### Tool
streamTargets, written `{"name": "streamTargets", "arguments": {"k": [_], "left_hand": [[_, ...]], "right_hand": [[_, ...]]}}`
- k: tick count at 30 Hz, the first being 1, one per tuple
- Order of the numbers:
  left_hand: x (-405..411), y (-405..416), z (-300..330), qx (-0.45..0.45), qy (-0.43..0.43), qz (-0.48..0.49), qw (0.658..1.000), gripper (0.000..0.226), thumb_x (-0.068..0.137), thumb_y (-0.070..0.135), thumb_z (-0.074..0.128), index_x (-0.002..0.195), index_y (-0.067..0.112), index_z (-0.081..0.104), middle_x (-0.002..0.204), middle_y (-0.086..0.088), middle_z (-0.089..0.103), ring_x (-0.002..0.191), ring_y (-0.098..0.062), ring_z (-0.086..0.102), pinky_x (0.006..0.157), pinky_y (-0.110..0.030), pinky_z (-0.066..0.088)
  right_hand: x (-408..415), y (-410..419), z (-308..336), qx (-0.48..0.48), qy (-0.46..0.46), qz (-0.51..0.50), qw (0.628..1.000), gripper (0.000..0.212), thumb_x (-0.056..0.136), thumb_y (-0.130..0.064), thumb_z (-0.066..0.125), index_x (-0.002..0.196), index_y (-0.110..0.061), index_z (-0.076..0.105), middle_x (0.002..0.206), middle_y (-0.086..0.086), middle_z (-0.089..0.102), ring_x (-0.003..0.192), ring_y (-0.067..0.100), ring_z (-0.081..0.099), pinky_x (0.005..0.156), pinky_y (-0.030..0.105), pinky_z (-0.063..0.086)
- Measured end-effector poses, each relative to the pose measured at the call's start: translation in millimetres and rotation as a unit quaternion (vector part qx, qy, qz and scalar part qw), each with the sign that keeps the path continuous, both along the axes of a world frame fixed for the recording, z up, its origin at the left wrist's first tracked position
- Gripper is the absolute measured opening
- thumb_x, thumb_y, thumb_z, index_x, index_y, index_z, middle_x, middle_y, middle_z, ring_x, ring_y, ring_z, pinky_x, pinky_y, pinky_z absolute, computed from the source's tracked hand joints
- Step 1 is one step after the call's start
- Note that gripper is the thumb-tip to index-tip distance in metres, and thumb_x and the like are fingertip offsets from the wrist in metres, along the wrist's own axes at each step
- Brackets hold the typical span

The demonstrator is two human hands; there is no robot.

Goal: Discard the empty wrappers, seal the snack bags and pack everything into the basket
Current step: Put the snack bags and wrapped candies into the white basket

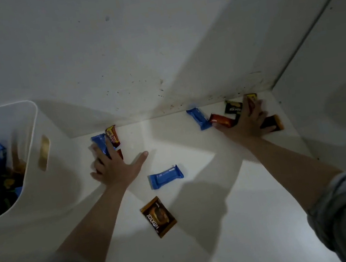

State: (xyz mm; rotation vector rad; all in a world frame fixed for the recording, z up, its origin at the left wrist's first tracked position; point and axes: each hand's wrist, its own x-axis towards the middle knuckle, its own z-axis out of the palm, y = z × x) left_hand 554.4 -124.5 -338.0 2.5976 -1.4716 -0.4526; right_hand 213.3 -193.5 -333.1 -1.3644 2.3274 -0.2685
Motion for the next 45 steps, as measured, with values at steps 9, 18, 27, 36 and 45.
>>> {"name": "streamTargets", "arguments": {"k": [9, 18, 27, 36, 45], "left_hand": [[-1, -9, -6, -0.032, -0.050, -0.014, 0.998, 0.088, 0.073, 0.078, 0.049, 0.145, 0.032, 0.030, 0.147, -0.014, 0.030, 0.130, -0.040, 0.028, 0.104, -0.055, 0.024], [-25, 15, 11, -0.117, 0.064, -0.091, 0.987, 0.029, 0.087, 0.024, 0.063, 0.108, 0.004, 0.057, 0.105, -0.021, 0.047, 0.078, -0.035, 0.055, 0.058, -0.034, 0.044], [-38, 83, 67, -0.119, 0.200, -0.046, 0.971, 0.013, 0.092, 0.019, 0.052, 0.103, 0.014, 0.057, 0.104, -0.013, 0.052, 0.076, -0.020, 0.049, 0.067, -0.028, 0.038], [14, 114, 189, -0.326, 0.269, -0.064, 0.904, 0.005, 0.089, 0.015, 0.054, 0.087, 0.019, 0.054, 0.093, -0.004, 0.052, 0.069, -0.008, 0.051, 0.059, -0.017, 0.039], [153, 119, 239, -0.304, 0.261, 0.077, 0.913, 0.023, 0.088, 0.019, 0.047, 0.069, 0.008, 0.053, 0.066, -0.009, 0.050, 0.067, -0.023, 0.048, 0.060, -0.030, 0.037]], "right_hand": [[8, -12, -15, -0.058, 0.095, 0.000, 0.994, 0.079, 0.070, -0.077, 0.053, 0.131, -0.027, 0.045, 0.150, 0.007, 0.027, 0.133, 0.046, 0.025, 0.101, 0.073, 0.012], [18, 56, -12, -0.093, 0.156, 0.105, 0.978, 0.047, 0.079, -0.049, 0.062, 0.109, -0.014, 0.060, 0.126, 0.017, 0.046, 0.101, 0.038, 0.048, 0.084, 0.045, 0.044], [48, 116, 41, -0.142, -0.176, -0.032, 0.974, 0.032, 0.060, -0.020, 0.080, 0.058, -0.003, 0.052, 0.075, 0.013, 0.056, 0.064, 0.023, 0.052, 0.058, 0.027, 0.046], [187, 137, 200, -0.182, -0.455, -0.004, 0.871, 0.022, 0.067, -0.006, 0.081, 0.074, -0.002, 0.061, 0.076, 0.016, 0.067, 0.068, 0.028, 0.067, 0.056, 0.038, 0.060], [359, 157, 264, -0.075, -0.520, 0.079, 0.847, 0.032, 0.061, -0.016, 0.085, 0.069, -0.007, 0.055, 0.087, 0.019, 0.071, 0.077, 0.033, 0.071, 0.071, 0.045, 0.060]]}}
